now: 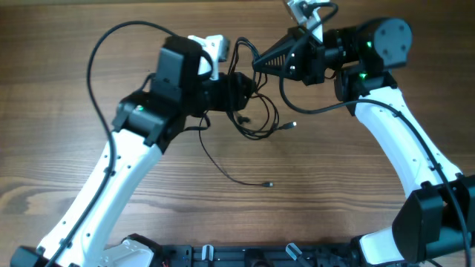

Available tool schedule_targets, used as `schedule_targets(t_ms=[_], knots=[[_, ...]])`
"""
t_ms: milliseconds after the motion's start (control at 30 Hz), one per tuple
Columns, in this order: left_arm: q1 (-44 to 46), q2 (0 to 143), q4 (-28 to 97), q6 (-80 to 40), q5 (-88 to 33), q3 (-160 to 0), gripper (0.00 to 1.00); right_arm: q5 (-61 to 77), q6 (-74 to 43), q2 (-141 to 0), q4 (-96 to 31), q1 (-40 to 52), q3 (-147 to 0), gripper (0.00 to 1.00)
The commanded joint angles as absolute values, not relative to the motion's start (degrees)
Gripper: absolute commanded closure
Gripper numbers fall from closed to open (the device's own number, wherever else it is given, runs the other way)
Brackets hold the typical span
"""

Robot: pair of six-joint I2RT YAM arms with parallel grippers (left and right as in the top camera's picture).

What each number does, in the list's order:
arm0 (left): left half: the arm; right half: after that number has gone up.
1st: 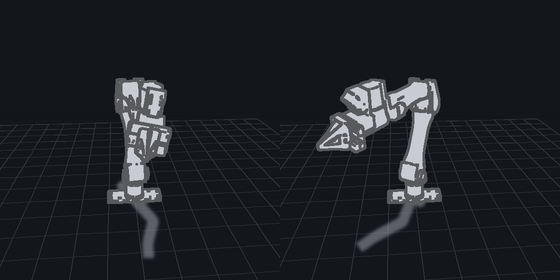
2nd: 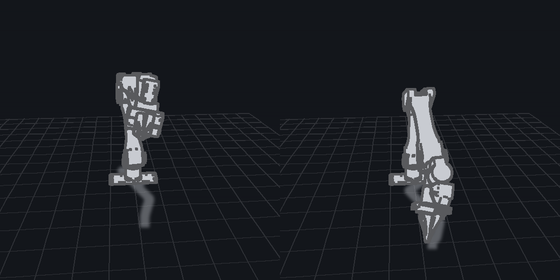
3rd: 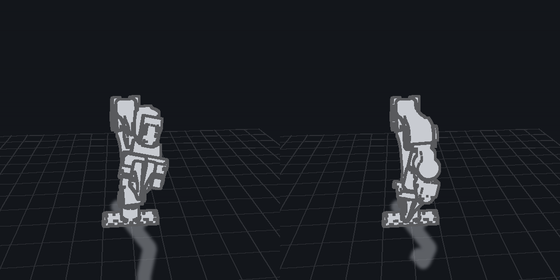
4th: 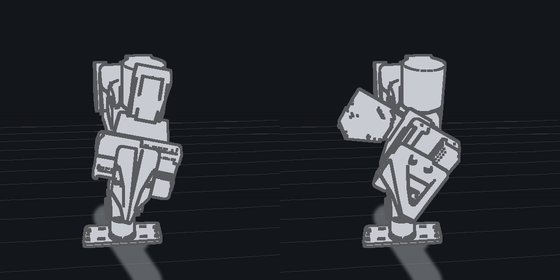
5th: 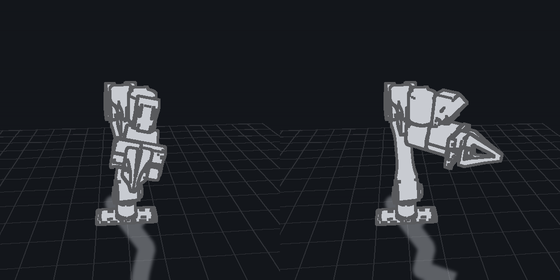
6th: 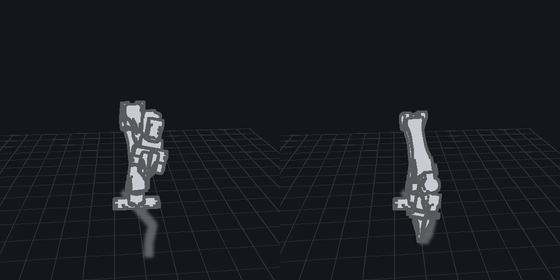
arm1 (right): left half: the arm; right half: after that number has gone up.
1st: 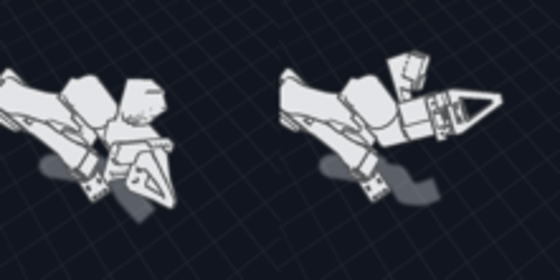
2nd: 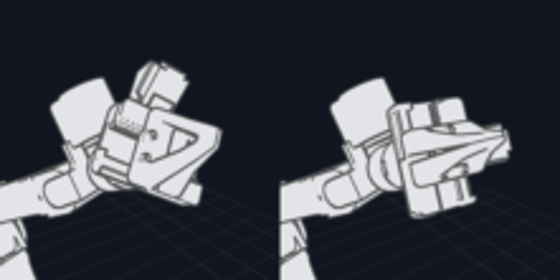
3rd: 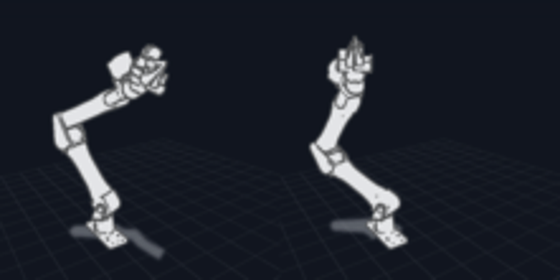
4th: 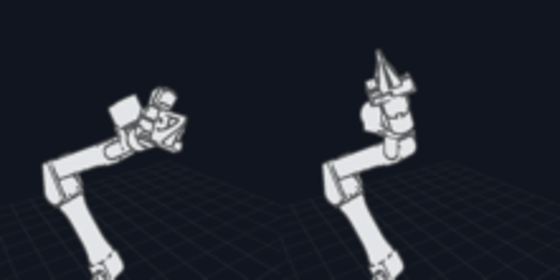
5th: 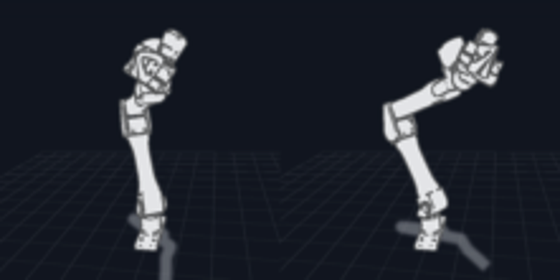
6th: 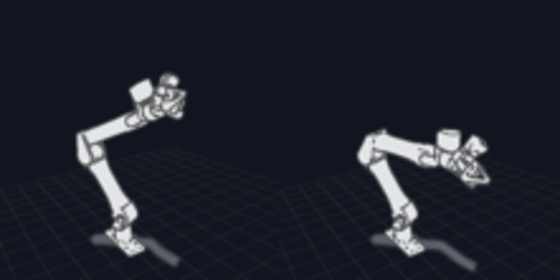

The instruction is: Untangle cables

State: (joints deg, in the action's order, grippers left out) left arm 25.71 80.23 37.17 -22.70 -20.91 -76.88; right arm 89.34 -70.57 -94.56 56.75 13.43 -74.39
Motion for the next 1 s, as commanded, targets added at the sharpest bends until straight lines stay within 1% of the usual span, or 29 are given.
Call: schedule_targets(t_ms=[0,200,333,433,500,567,667,700,767,833,867,967], knots=[[26.92,82.91,35.53,-19.70,-15.49,-77.67,0.38,92.95,-78.08,-94.43,62.52,13.67,-75.09,0.96],[26.89,85.14,35.24,-19.70,-12.56,-77.67,0.38,92.95,-78.00,-94.02,62.26,13.65,-75.09,0.96],[26.92,85.08,37.21,-19.75,-15.64,-77.67,0.39,92.95,-77.97,-94.02,62.26,13.39,-75.09,0.96],[26.89,85.08,40.34,-19.75,-15.57,-77.67,0.38,92.95,-78.00,-94.02,61.82,13.39,-75.09,0.96],[26.92,85.08,41.01,-19.99,-15.62,-77.67,0.38,92.92,-78.06,-94.02,61.80,13.39,-75.09,0.96],[26.92,85.10,40.84,-19.97,-17.10,-77.67,0.34,92.90,-78.17,-94.00,61.60,13.39,-75.09,0.96],[26.89,85.14,40.49,-19.90,-17.12,-77.67,0.34,92.90,-78.15,-93.97,60.23,13.41,-75.09,0.96],[26.89,85.25,40.29,-19.88,-15.31,-77.67,0.34,92.92,-78.17,-93.95,60.16,13.45,-75.09,0.96],[26.89,85.89,39.90,-19.70,-6.92,-77.67,0.34,92.92,-78.17,-93.43,60.14,13.72,-75.09,0.96],[26.70,87.57,39.42,-19.73,2.33,-77.67,0.29,92.92,-78.15,-92.12,60.14,13.72,-75.09,0.96],[26.37,88.68,39.00,-19.70,4.21,-77.67,0.27,92.92,-78.13,-91.22,60.14,13.72,-75.09,0.96],[24.77,91.68,37.63,-19.73,4.60,-77.67,0.25,92.92,-78.15,-88.53,60.12,13.72,-75.09,0.96]])
